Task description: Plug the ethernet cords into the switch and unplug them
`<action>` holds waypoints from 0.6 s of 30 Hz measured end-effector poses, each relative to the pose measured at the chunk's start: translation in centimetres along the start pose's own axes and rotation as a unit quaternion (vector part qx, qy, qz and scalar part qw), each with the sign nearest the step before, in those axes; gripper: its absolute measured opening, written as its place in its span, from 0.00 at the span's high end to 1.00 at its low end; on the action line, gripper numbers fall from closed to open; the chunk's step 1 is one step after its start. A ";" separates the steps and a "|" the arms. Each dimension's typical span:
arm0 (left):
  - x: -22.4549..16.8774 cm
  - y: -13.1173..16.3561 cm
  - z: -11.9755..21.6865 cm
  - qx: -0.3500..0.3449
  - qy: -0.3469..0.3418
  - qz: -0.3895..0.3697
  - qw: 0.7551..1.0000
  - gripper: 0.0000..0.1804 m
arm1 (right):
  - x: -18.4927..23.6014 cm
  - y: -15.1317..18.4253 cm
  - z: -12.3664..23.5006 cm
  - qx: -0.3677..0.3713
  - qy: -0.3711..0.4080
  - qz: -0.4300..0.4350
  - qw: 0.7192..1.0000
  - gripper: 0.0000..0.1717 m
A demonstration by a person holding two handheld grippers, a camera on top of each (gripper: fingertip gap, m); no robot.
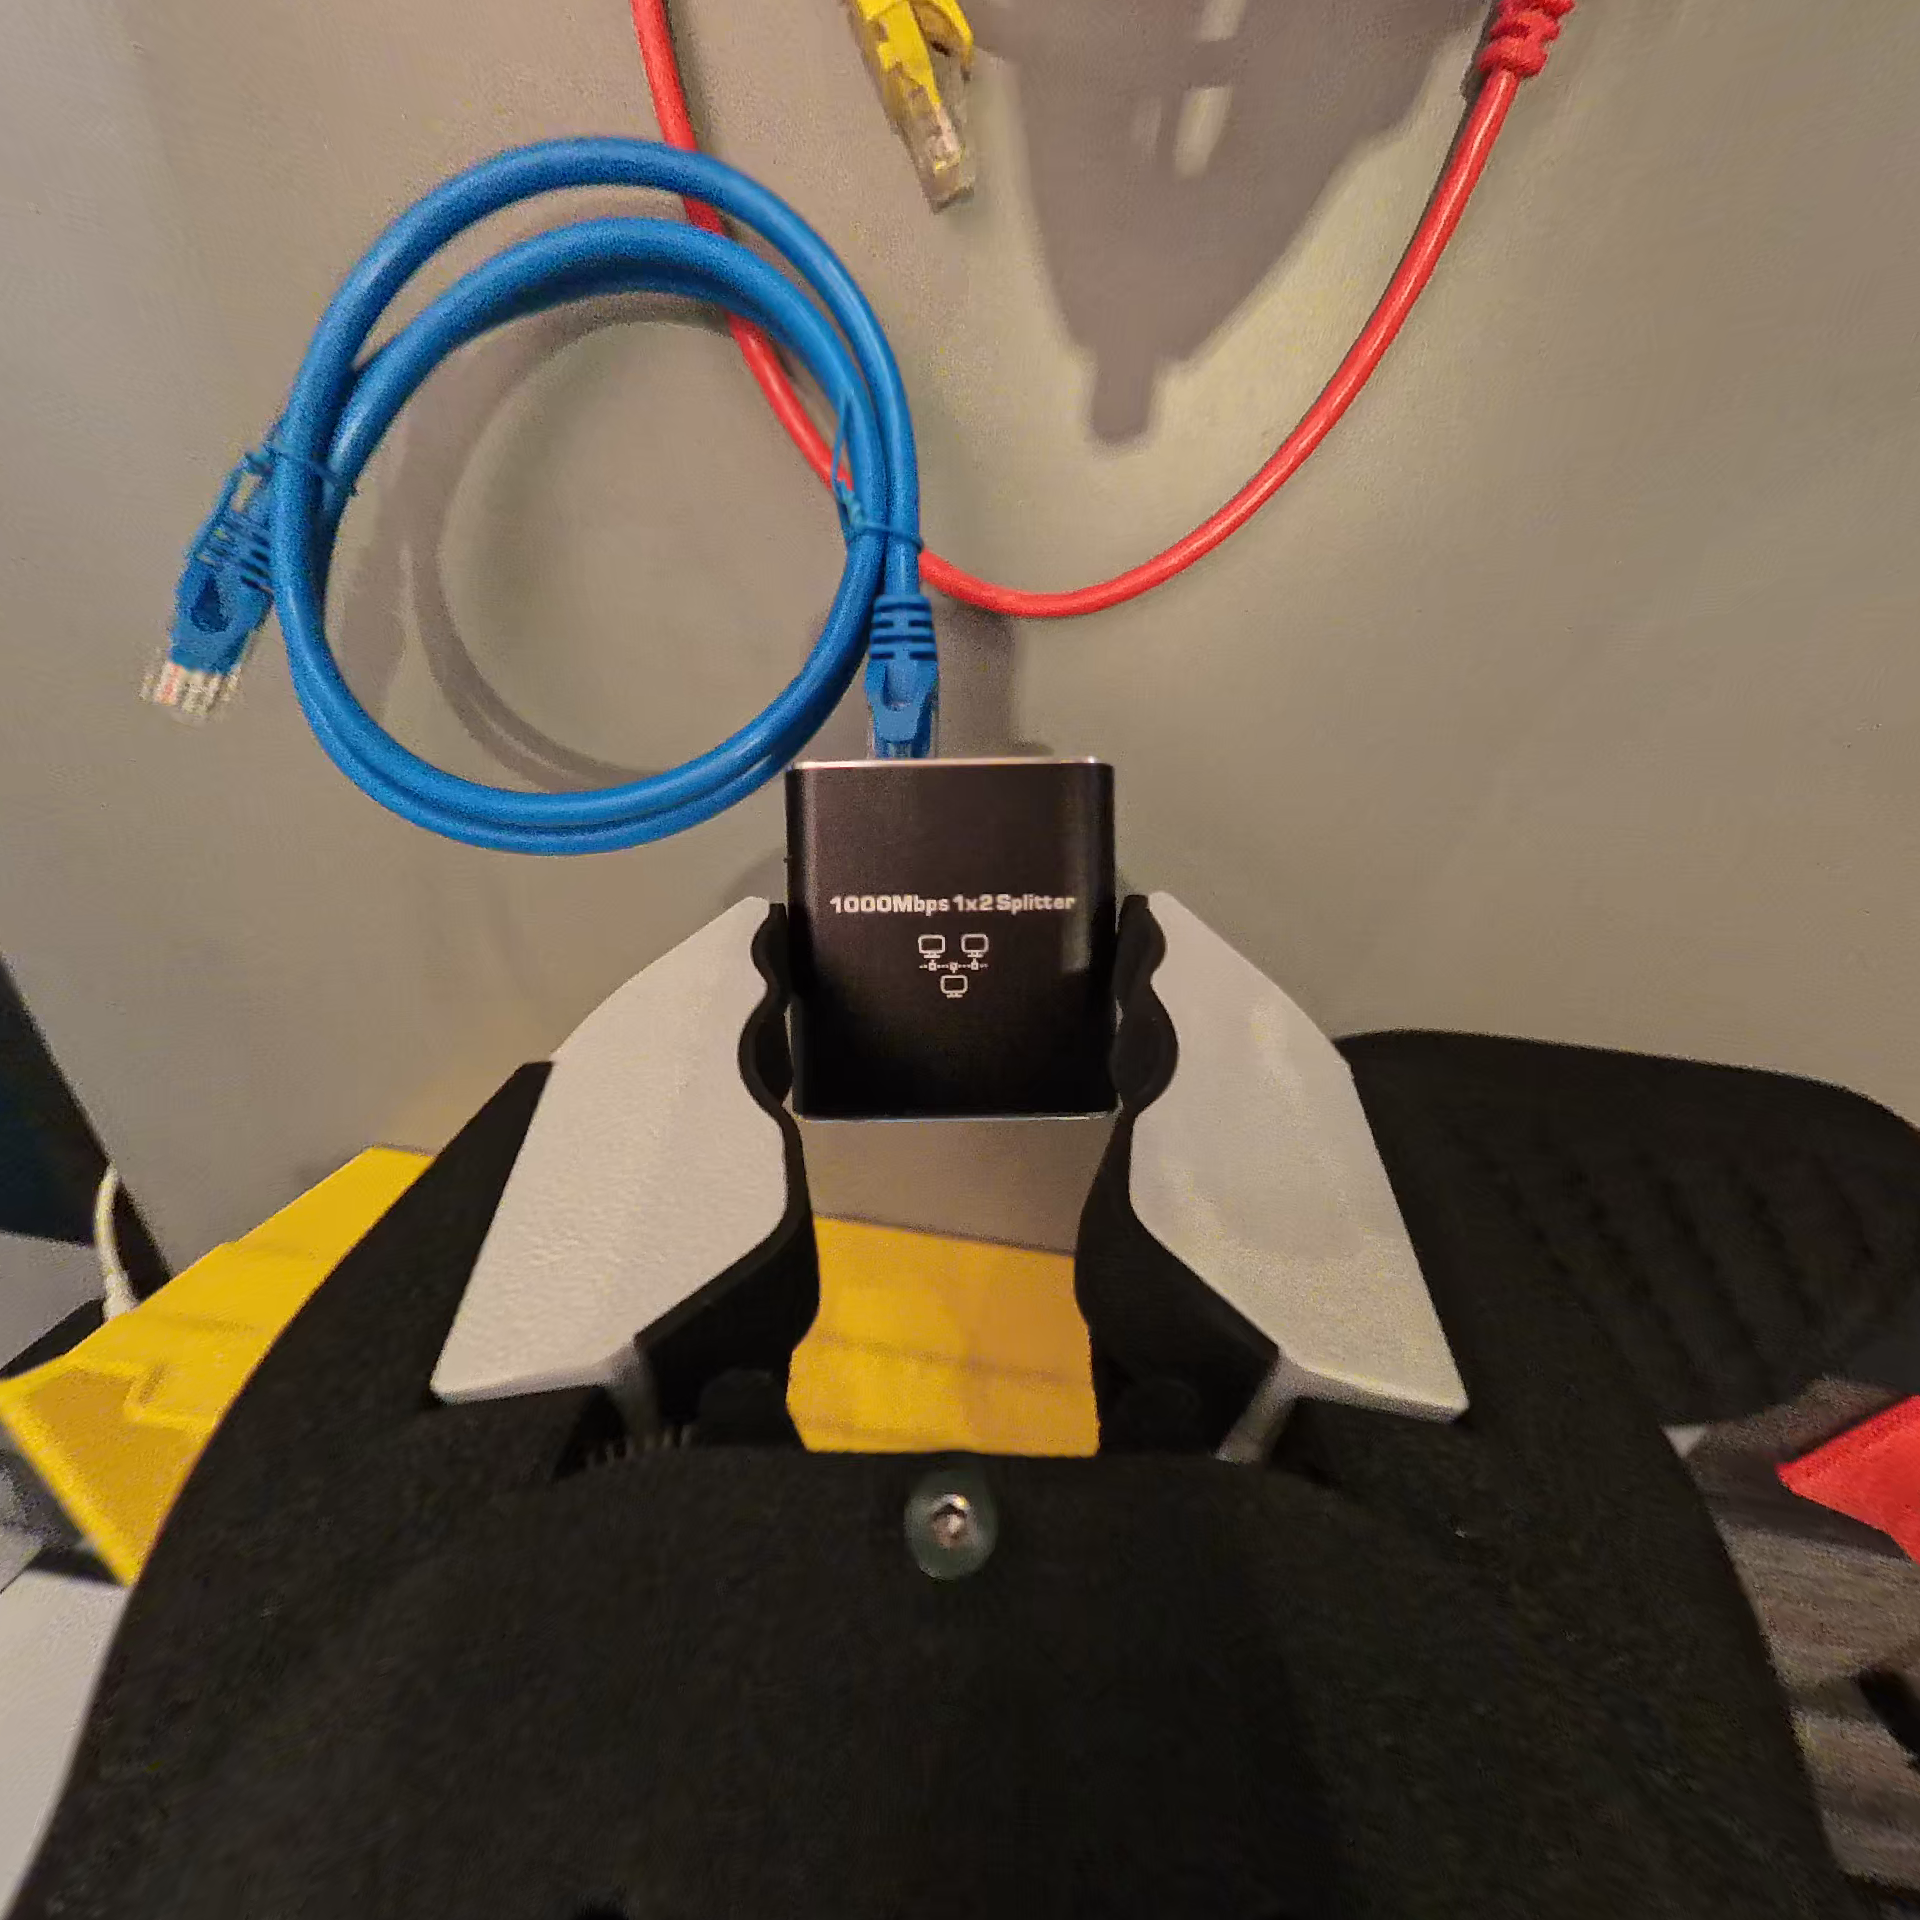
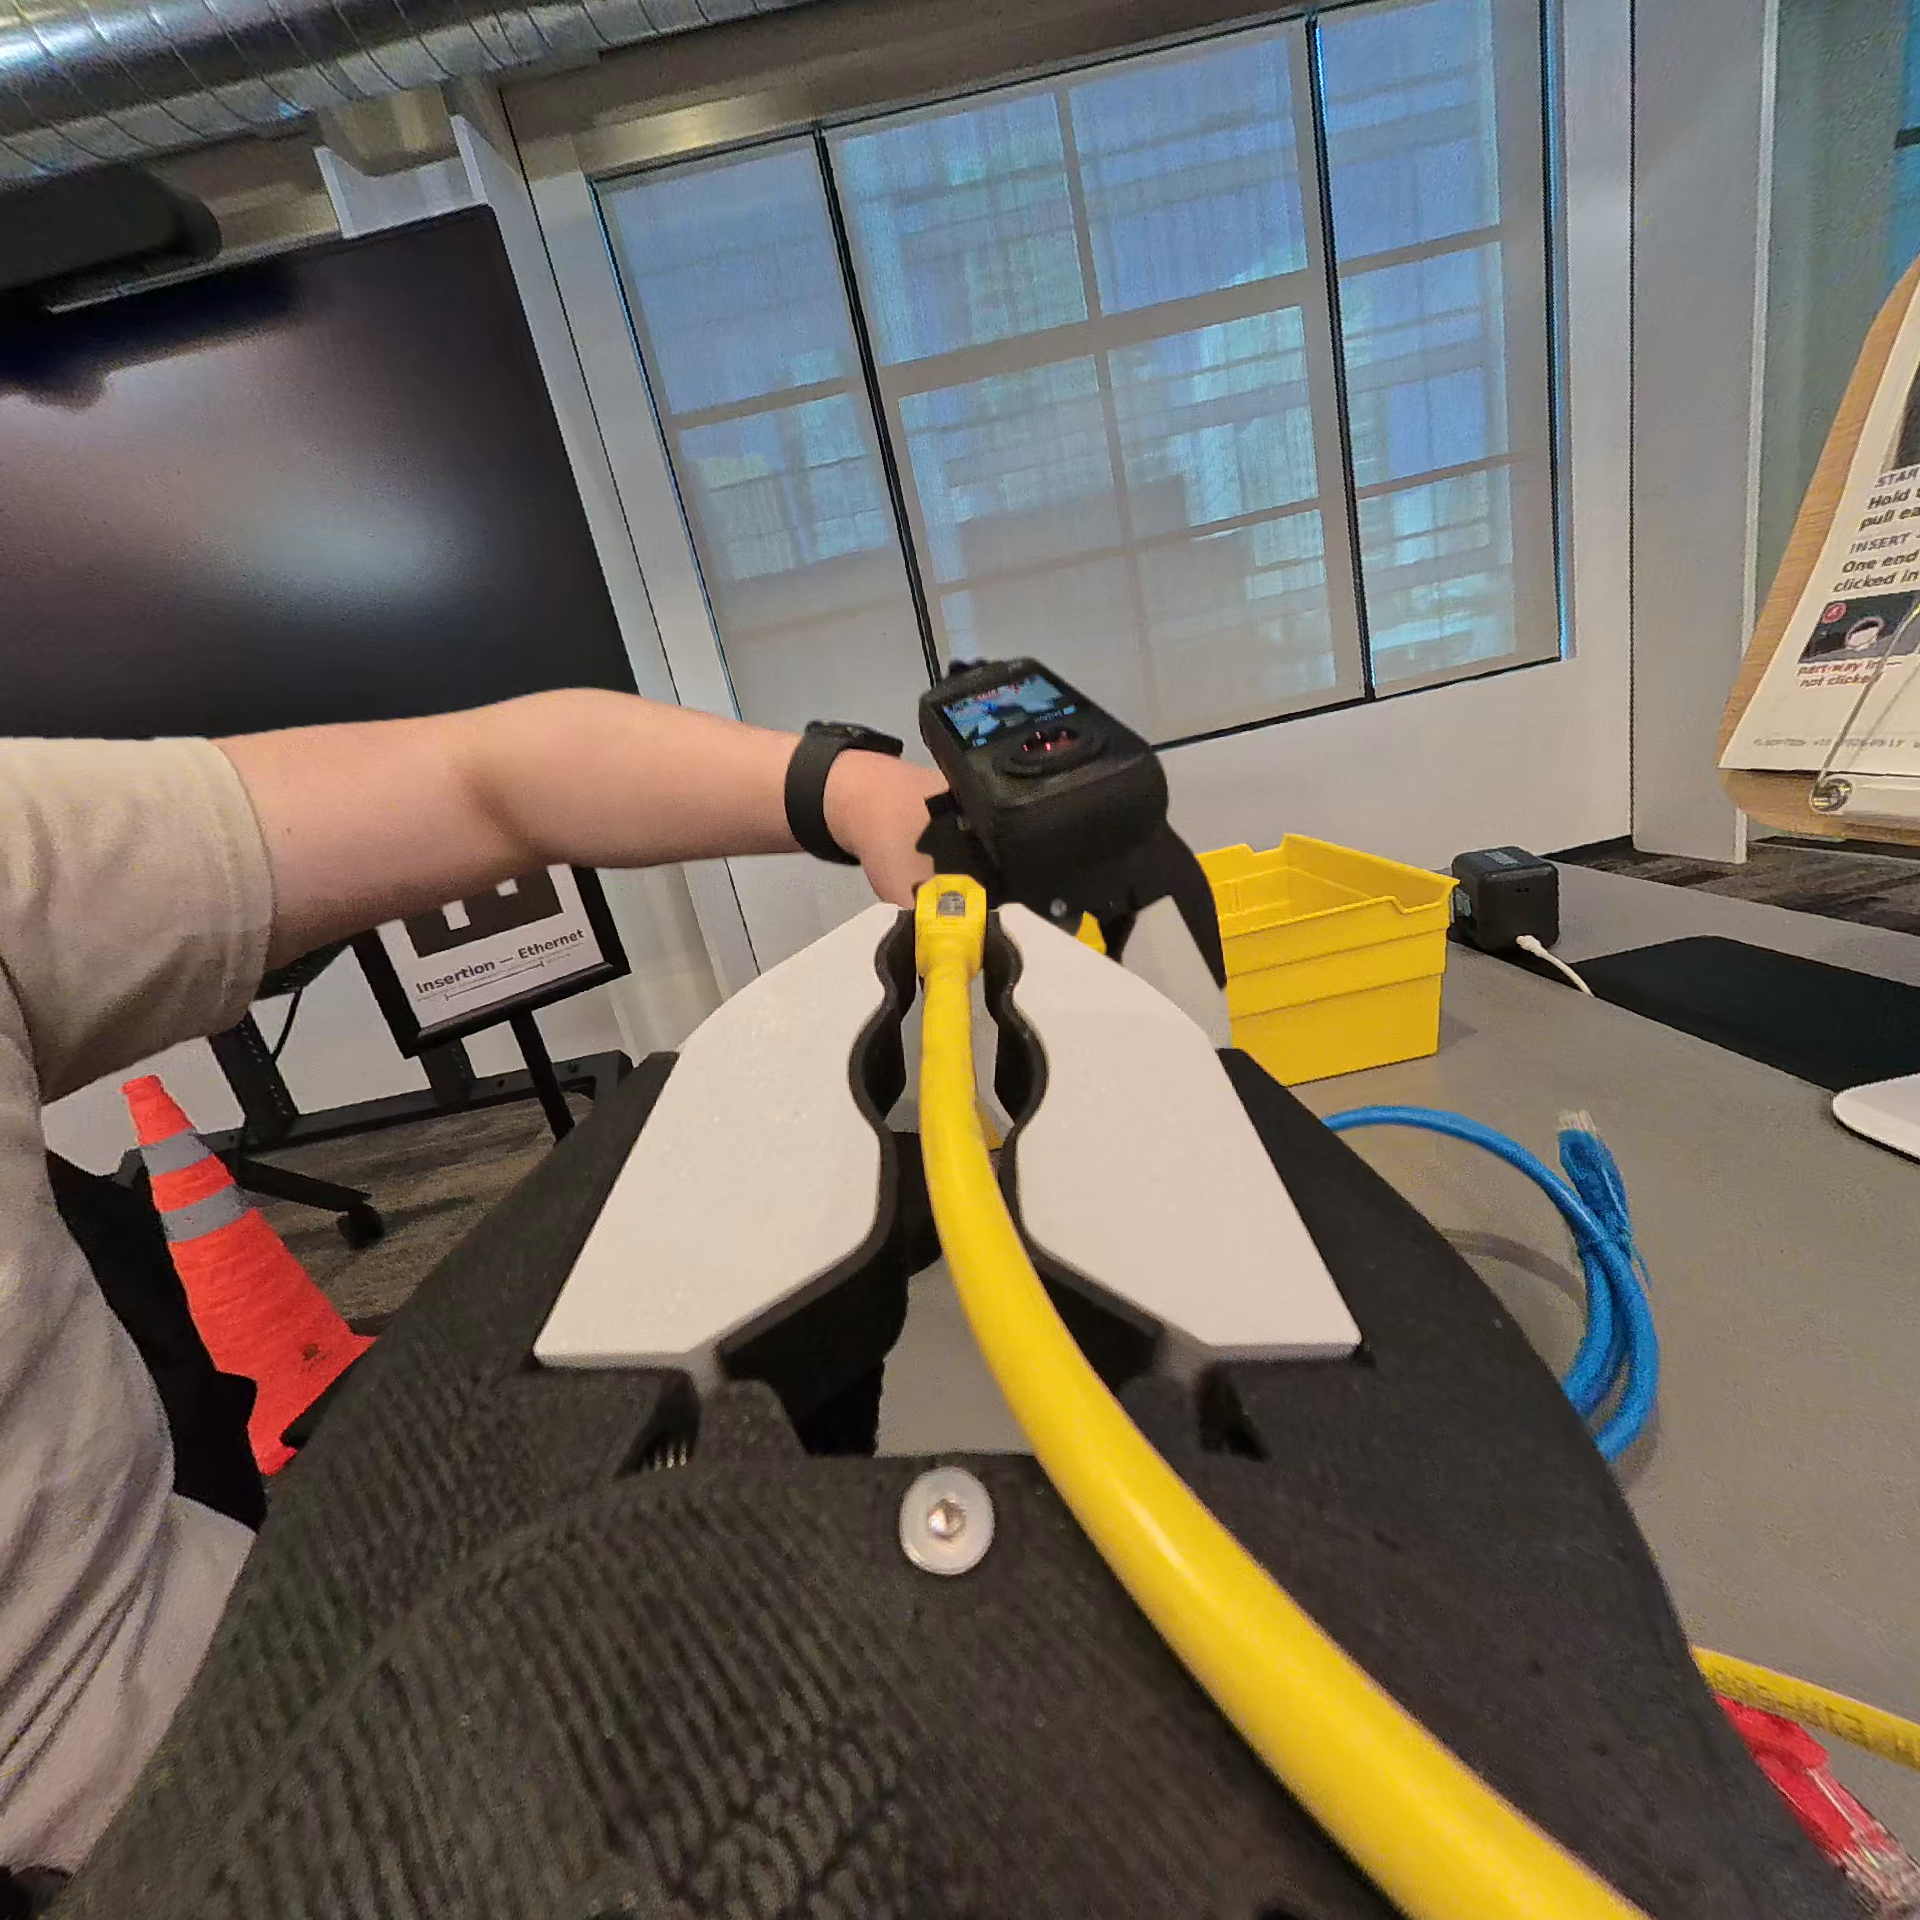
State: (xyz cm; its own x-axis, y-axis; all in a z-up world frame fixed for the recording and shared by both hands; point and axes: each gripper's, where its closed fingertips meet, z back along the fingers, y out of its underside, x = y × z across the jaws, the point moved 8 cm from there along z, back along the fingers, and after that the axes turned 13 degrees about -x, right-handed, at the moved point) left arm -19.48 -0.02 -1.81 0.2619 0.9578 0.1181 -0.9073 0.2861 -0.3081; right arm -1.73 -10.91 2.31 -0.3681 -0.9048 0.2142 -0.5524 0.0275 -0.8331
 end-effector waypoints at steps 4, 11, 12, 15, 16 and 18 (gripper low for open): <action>0.3 -0.3 2.3 0.032 -0.025 -0.028 0.999 0.67 | 0.0 0.2 -0.1 0.003 0.000 -0.002 1.000 0.92; 0.3 -2.0 5.9 0.038 -0.051 -0.049 0.997 0.67 | 0.1 0.5 -0.3 0.011 -0.002 -0.001 1.000 0.92; 0.4 -2.3 6.5 0.027 -0.054 -0.046 0.997 0.67 | 0.1 0.5 -0.3 0.010 -0.002 -0.001 1.000 0.92; 0.4 -3.4 8.3 -0.018 -0.067 -0.043 0.997 0.67 | 0.0 0.4 -0.2 0.010 0.002 -0.001 1.000 0.92; 0.4 -3.8 8.9 -0.033 -0.074 -0.045 0.996 0.67 | 0.0 0.4 -0.2 0.008 0.003 -0.001 1.000 0.92; 0.2 -4.6 10.1 -0.059 -0.083 -0.051 0.993 0.67 | 0.0 0.4 -0.2 0.003 0.004 -0.004 1.000 0.92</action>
State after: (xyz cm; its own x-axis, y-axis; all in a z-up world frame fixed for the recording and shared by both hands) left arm -18.58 -1.37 9.14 0.2839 0.9090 0.3052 -0.8311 0.3920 -0.3944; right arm -2.05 -10.79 2.09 -0.3696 -0.9018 0.2238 -0.5499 0.0181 -0.8351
